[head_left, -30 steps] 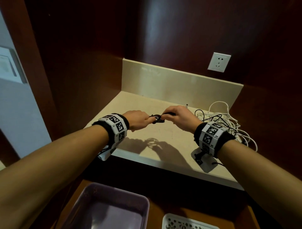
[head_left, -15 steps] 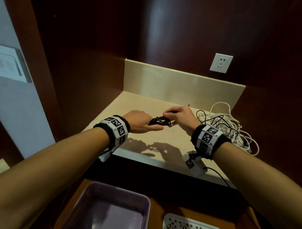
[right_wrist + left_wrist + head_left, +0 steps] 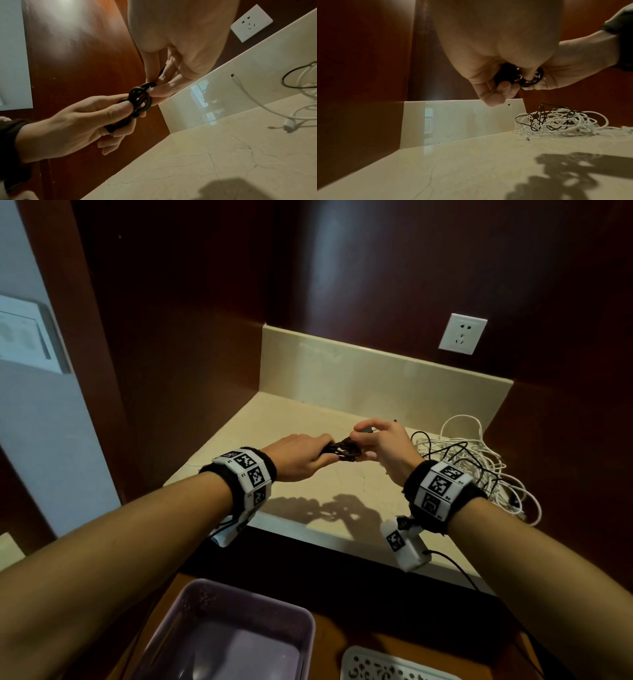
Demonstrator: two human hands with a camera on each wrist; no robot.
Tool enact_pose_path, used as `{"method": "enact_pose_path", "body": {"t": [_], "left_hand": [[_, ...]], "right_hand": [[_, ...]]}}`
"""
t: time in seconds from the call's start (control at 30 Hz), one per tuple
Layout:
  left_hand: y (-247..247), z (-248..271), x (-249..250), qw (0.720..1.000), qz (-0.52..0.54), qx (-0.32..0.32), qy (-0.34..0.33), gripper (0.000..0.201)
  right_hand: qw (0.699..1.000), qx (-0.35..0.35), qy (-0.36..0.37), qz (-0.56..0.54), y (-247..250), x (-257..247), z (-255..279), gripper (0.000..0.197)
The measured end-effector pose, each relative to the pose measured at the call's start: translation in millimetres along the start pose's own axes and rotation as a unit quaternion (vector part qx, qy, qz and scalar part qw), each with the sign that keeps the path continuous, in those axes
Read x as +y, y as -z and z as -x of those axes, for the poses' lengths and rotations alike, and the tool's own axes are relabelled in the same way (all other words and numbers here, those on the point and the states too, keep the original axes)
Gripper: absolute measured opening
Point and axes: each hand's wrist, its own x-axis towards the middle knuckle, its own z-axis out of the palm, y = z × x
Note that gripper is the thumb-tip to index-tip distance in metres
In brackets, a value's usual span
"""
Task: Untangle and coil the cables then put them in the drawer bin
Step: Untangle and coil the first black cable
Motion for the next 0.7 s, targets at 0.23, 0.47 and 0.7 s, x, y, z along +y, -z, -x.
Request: {"method": "enact_pose_path", "body": {"t": [0.23,0.47,0.7], "left_hand": [[5,6,1,0.999,0.041,-0.007,-0.002,0.027],[6,6,5,0.991,0.128,0.029,0.026,0.027],[5,4,4,0.984,0.161,0.061,0.053,0.024]], "right_hand": [[0.997,-0.016,-0.016,0.069,8,13,1,0.007],[0.989,-0.065,0.010,0.132,5,19,5,0.030],[0.986,-0.108,0.007,0.126,-7,18,10,0.019]]}}
